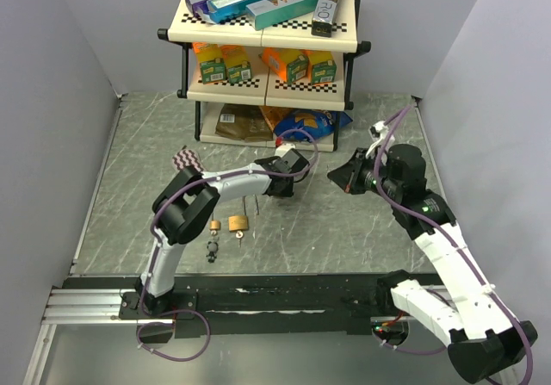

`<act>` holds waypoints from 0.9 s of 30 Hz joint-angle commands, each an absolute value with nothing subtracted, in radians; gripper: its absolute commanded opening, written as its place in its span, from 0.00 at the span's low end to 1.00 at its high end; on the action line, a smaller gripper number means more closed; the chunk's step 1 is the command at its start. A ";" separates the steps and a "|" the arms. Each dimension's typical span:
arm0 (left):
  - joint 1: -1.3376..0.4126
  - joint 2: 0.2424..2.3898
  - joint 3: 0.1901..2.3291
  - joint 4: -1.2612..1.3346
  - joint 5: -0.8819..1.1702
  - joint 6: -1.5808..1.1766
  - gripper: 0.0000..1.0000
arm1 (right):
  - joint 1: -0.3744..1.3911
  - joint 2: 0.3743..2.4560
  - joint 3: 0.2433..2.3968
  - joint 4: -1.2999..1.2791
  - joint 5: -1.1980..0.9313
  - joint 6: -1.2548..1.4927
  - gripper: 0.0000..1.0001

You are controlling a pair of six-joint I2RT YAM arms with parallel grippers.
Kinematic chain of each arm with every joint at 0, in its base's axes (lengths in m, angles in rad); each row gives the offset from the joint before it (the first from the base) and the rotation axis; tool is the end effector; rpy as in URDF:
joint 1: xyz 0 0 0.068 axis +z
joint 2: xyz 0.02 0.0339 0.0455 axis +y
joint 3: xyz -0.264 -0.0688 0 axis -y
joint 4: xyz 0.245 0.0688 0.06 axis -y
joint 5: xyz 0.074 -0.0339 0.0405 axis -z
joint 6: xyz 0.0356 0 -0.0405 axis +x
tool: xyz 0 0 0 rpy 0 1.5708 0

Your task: Unlock with the key

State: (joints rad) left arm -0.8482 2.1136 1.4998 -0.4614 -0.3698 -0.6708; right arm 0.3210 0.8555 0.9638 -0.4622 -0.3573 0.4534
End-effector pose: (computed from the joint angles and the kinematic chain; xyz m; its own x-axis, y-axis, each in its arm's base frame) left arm 0.3021 -0.3232 0.1532 -0.8198 0.0534 -0.5701 0.0972 0.9942 -0.0466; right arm 0.1713 0.0701 0.3617 -0.5615 0.2458 -0.7902 -0.4015 0.7540 0.5198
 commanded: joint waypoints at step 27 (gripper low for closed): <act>-0.775 1.494 1.117 -0.337 0.057 -1.282 0.01 | 0.534 1.189 0.828 -0.247 -0.563 0.482 0.00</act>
State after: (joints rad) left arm -0.7757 1.5391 1.1355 -0.3801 0.0448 -1.2091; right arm 0.5243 1.1660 0.7929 -0.3012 -0.5358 0.4576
